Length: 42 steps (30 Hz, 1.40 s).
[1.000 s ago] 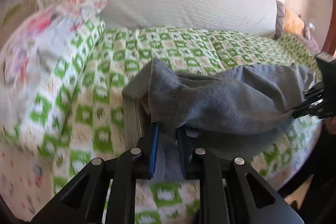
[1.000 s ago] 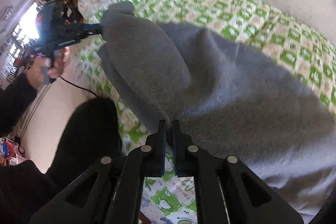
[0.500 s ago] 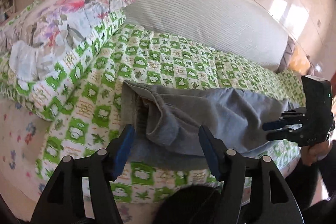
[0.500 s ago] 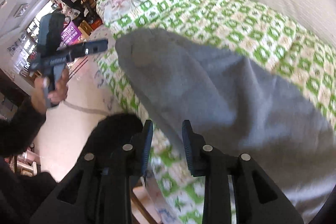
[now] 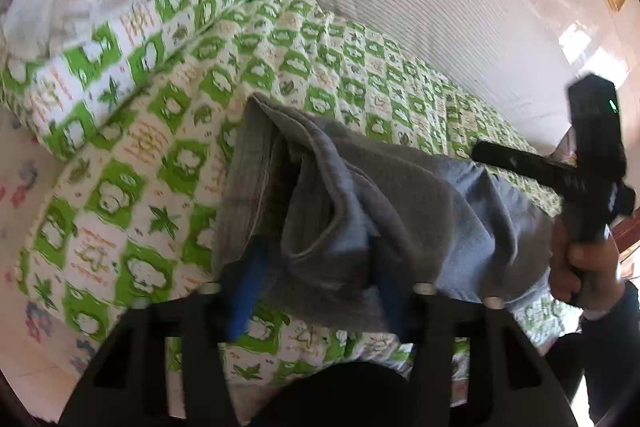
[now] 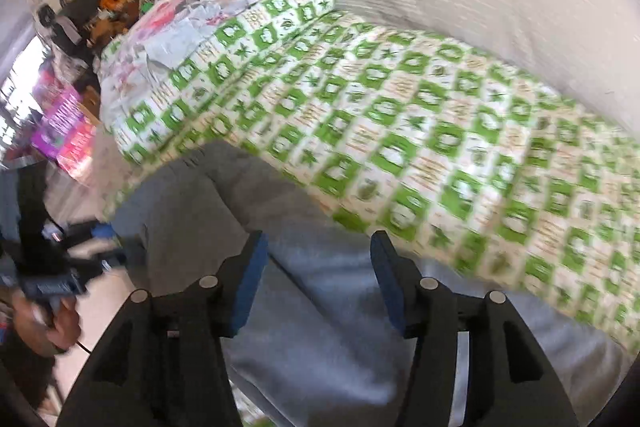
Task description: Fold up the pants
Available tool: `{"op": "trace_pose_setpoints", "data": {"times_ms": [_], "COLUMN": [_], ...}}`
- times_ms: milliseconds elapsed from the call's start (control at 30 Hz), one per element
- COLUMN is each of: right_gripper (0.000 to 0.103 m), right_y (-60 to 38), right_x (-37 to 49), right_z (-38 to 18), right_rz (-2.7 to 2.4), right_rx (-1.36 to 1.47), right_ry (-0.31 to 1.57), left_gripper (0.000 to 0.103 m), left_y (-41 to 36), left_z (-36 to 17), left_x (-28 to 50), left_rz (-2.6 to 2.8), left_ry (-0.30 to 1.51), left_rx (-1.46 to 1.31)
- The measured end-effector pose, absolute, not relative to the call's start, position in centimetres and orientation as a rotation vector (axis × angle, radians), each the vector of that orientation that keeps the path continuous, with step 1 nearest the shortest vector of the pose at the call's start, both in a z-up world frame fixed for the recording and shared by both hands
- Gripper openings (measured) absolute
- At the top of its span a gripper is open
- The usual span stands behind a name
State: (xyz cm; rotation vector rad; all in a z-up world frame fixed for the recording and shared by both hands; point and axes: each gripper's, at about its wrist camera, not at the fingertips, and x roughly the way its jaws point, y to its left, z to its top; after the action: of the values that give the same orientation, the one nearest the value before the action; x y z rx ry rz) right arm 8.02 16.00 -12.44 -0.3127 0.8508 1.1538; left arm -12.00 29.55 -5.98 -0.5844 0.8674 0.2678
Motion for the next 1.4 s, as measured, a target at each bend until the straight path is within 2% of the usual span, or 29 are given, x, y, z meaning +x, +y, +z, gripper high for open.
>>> {"op": "trace_pose_setpoints", "data": {"times_ms": [133,367,467,500,567,600,633,667,700,733,833,933,1000,1067,1133,1167,1233,1267,1400], "right_gripper": [0.056,0.057,0.062,0.062,0.063,0.061,0.048,0.035,0.006,0.005,0.005,0.004,0.004,0.004,0.010,0.010,0.011,0.014,0.041], "right_y": [20.1,28.0,30.2,31.0,31.9,32.2,32.2,32.2,32.1,32.1,32.0,32.2,33.2,34.7,36.3,36.6,35.4,34.2,27.7], "right_x": [7.7,7.6,8.0,8.2,8.0,7.8,7.6,7.4,7.3,7.2,6.8,6.9,6.7,6.0,5.8,6.0,6.4,6.5,8.8], "right_z": [-12.9,-15.6,-17.1,-17.8,-18.9,-19.2,-19.3,-19.3,-19.2,-18.9,-16.4,-12.8,-11.9,-13.3,-16.5,-18.0,-19.0,-18.3,-14.3], "right_rz": [1.221,1.272,1.284,1.283,1.299,1.303,1.308,1.322,1.322,1.311,1.319,1.346,1.352,1.334,1.296,1.275,1.285,1.305,1.308], "right_rx": [-0.339,-0.397,-0.431,-0.446,-0.468,-0.472,-0.475,-0.477,-0.474,-0.478,-0.457,-0.342,-0.315,-0.355,-0.437,-0.463,-0.423,-0.383,-0.261], "right_ry": [0.892,0.983,1.047,1.070,1.105,1.101,1.090,1.083,1.080,1.072,0.994,0.906,0.855,0.862,0.922,0.975,1.023,1.011,0.955], "left_gripper": [0.033,0.039,0.062,0.077,0.080,0.079,0.073,0.062,0.039,0.033,0.021,0.019,0.019,0.019,0.022,0.022,0.038,0.041,0.040], "left_y": [29.4,30.4,30.7,30.8,31.3,31.5,31.6,31.7,31.8,32.0,31.7,31.5,31.8,31.9,32.4,32.6,32.9,32.8,31.7], "left_z": [-7.0,-8.3,-8.8,-9.2,-10.4,-10.8,-10.8,-10.7,-10.6,-10.3,-7.3,-4.1,-4.4,-7.4,-10.6,-11.0,-9.8,-9.1,-5.3], "left_x": [-12.5,-14.1,-14.3,-14.3,-14.4,-14.4,-14.4,-14.3,-14.1,-14.1,-15.1,-16.7,-17.2,-16.4,-16.2,-16.8,-18.5,-19.3,-20.2], "left_rz": [0.293,0.332,0.394,0.438,0.460,0.458,0.451,0.441,0.395,0.383,0.356,0.367,0.383,0.413,0.430,0.419,0.419,0.435,0.497], "left_ry": [0.897,0.891,0.899,0.909,0.912,0.896,0.875,0.858,0.850,0.845,0.768,0.685,0.699,0.794,0.902,0.889,0.852,0.843,0.825], "left_rx": [-0.576,-0.663,-0.700,-0.702,-0.741,-0.762,-0.765,-0.763,-0.781,-0.797,-0.767,-0.732,-0.729,-0.715,-0.746,-0.776,-0.802,-0.790,-0.652]}}
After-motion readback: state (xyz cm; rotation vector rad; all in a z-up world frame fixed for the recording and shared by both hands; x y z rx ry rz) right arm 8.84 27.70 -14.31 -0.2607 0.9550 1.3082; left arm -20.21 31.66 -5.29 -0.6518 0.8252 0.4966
